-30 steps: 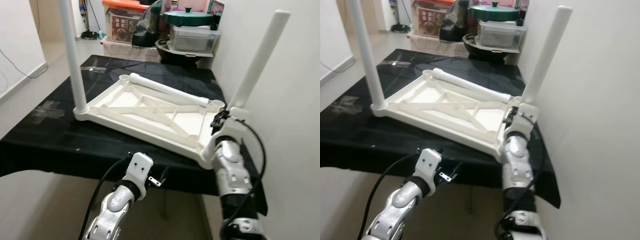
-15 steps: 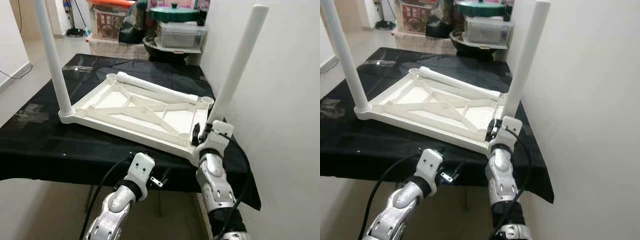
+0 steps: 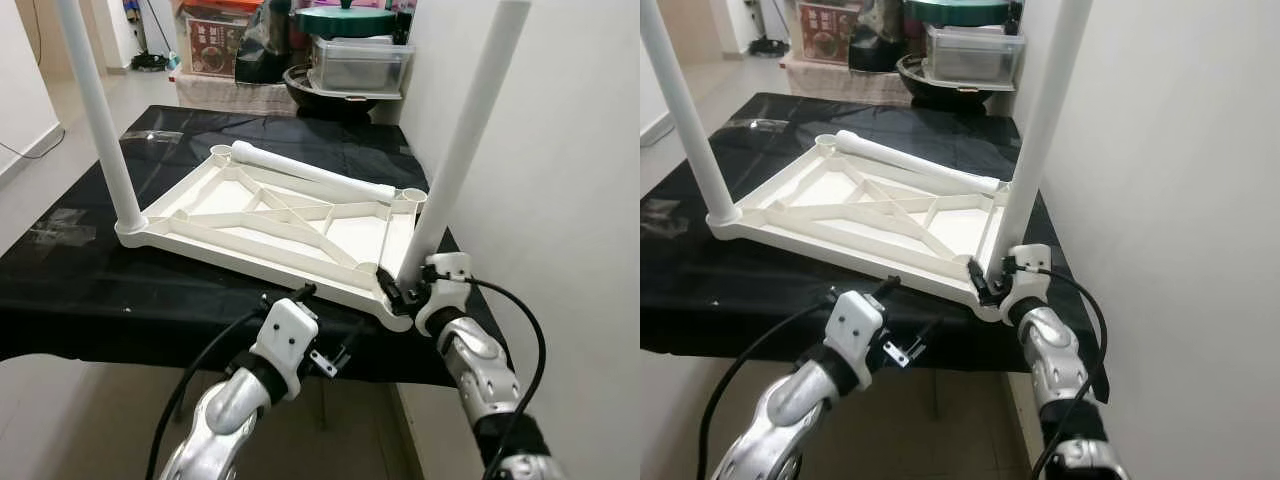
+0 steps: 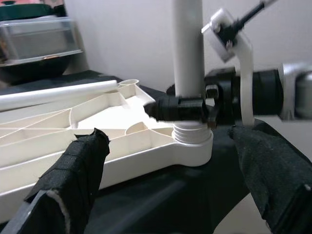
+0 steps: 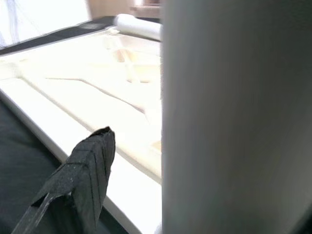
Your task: Building children table
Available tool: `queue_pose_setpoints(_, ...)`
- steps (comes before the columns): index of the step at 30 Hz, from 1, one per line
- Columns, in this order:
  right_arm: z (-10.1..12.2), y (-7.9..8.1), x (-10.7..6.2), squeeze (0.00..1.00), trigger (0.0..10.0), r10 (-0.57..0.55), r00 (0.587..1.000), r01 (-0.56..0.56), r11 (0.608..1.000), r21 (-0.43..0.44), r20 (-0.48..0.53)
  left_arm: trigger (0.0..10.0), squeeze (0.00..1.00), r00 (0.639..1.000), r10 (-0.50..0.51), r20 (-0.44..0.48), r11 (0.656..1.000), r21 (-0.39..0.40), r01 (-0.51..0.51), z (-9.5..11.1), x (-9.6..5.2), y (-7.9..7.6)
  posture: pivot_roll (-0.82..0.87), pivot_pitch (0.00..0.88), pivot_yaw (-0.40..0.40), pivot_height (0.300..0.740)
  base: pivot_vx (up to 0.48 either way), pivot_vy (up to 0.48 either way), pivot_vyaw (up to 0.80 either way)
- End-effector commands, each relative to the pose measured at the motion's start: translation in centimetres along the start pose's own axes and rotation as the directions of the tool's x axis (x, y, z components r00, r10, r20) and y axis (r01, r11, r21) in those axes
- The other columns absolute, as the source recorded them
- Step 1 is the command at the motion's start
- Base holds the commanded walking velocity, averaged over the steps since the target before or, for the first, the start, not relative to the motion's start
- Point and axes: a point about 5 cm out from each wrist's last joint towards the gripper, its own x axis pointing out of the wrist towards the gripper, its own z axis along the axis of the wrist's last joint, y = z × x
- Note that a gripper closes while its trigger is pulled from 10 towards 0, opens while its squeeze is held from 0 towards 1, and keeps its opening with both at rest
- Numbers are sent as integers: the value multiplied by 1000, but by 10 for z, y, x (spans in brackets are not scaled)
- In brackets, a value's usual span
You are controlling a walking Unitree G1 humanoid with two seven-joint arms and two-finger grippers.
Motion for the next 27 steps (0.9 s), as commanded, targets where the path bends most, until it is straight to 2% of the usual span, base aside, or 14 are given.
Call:
queue_pose_setpoints(1, 1, 7, 4, 0, 10000, 121, 992, -121, 993, 9, -26, 10000, 0, 1000, -13, -15, 1000, -8, 13, 0, -3, -2, 162, 0, -82, 740, 0, 0, 0)
queue_pose_setpoints(2, 5, 8, 7, 0, 10000, 181, 983, -181, 983, 4, -35, 10000, 0, 1000, -2, -26, 1000, -20, 2, -1, -5, -1, 166, 0, -82, 740, 0, 0, 0)
queue_pose_setpoints(5, 12, 8, 11, 0, 10000, 257, 965, -258, 966, 3, -42, 10000, 0, 999, 15, -48, 999, -38, -17, -1, -8, 1, 170, 0, -84, 740, 0, 0, 0)
queue_pose_setpoints(9, 18, 10, 15, 0, 10000, 312, 949, -312, 950, 13, -37, 10000, 0, 997, 32, -70, 998, -51, -35, -4, -11, 3, 173, 0, -85, 740, 0, 0, 0)
queue_pose_setpoints(12, 24, 17, 16, 0, 10000, 462, 886, -460, 887, 33, -43, 10000, 0, 995, 35, -92, 997, -66, -41, -7, -12, 3, 179, 0, -91, 740, 0, 0, 0)
queue_pose_setpoints(14, 24, 17, 16, 0, 10000, 462, 886, -460, 887, 33, -43, 10000, 0, 995, 35, -92, 997, -66, -41, -7, -12, 3, 179, 0, -91, 740, 0, 0, 0)
queue_pose_setpoints(16, 25, 22, 14, 0, 10000, 540, 840, -539, 842, 35, -53, 10000, 0, 995, 31, -97, 997, -72, -38, -8, -12, 1, 181, 0, -97, 740, 0, 0, 0)
queue_pose_setpoints(19, 25, 22, 14, 0, 10000, 540, 840, -539, 842, 35, -53, 10000, 0, 995, 31, -97, 997, -72, -38, -8, -12, 1, 181, 0, -97, 740, 0, 0, 0)
queue_pose_setpoints(20, 23, 26, 13, 0, 10000, 576, 815, -575, 818, 34, -63, 10000, 0, 995, 27, -96, 996, -76, -34, -8, -12, 1, 181, 0, -97, 740, 0, 0, 0)
queue_pose_setpoints(21, 23, 26, 13, 0, 10000, 576, 815, -575, 818, 34, -63, 10000, 0, 995, 27, -96, 996, -76, -34, -8, -12, 1, 181, 0, -97, 740, 0, 0, 0)
queue_pose_setpoints(22, 21, 31, 12, 0, 10000, 605, 793, -604, 796, 36, -69, 10000, 0, 995, 23, -98, 996, -80, -31, -8, -12, 0, 179, 0, -99, 740, 0, 0, 0)
queue_pose_setpoints(25, 21, 31, 12, 0, 10000, 605, 793, -604, 796, 36, -69, 10000, 0, 995, 23, -98, 996, -80, -31, -8, -12, 0, 179, 0, -99, 740, 0, 0, 0)
queue_pose_setpoints(26, 19, 35, 13, 0, 4314, 616, 784, -616, 787, 33, -69, 10000, 0, 995, 21, -99, 996, -83, -29, -8, -12, 0, 179, 0, -99, 740, 0, 0, 0)
queue_pose_setpoints(27, 19, 35, 13, 0, 4314, 616, 784, -616, 787, 33, -69, 10000, 0, 995, 21, -99, 996, -83, -29, -8, -12, 0, 179, 0, -99, 740, 0, 0, 0)
